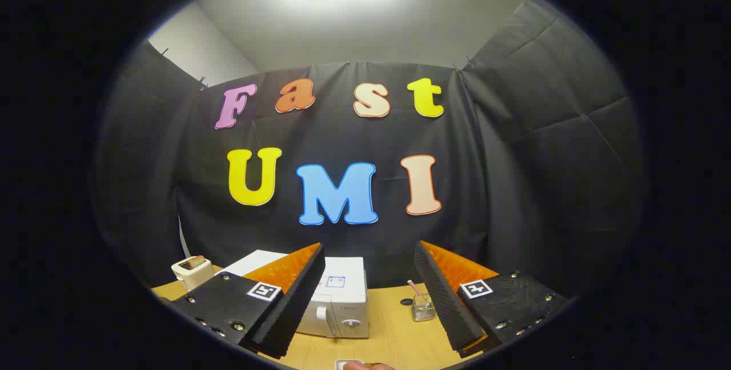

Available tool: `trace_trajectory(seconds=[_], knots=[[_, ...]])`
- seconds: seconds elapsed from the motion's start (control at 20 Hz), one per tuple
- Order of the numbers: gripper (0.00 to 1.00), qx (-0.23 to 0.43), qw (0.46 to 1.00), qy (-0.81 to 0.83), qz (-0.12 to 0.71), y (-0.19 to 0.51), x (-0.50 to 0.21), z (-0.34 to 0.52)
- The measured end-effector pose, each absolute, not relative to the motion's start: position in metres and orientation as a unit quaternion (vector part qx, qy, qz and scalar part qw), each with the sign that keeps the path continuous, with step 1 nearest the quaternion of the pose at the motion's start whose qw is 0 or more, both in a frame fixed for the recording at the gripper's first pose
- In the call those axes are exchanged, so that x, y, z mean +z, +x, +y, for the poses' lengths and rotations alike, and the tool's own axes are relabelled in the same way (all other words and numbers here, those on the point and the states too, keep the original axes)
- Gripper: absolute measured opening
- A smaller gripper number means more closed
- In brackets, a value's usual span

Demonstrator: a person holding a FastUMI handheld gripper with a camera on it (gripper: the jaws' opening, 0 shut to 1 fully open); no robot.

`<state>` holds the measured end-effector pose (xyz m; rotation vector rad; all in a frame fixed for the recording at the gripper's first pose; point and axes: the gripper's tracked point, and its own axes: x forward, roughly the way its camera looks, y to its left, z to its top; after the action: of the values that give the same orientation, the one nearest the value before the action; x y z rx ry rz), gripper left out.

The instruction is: Open the microwave, put the food inside, and close the microwave door.

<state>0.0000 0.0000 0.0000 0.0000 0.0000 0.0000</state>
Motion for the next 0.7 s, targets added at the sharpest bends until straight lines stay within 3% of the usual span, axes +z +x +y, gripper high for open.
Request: trace_trajectory(seconds=[0.7], knots=[[0.98,0.010,1.000,0.007,0.007,0.002,-0.013,0.006]])
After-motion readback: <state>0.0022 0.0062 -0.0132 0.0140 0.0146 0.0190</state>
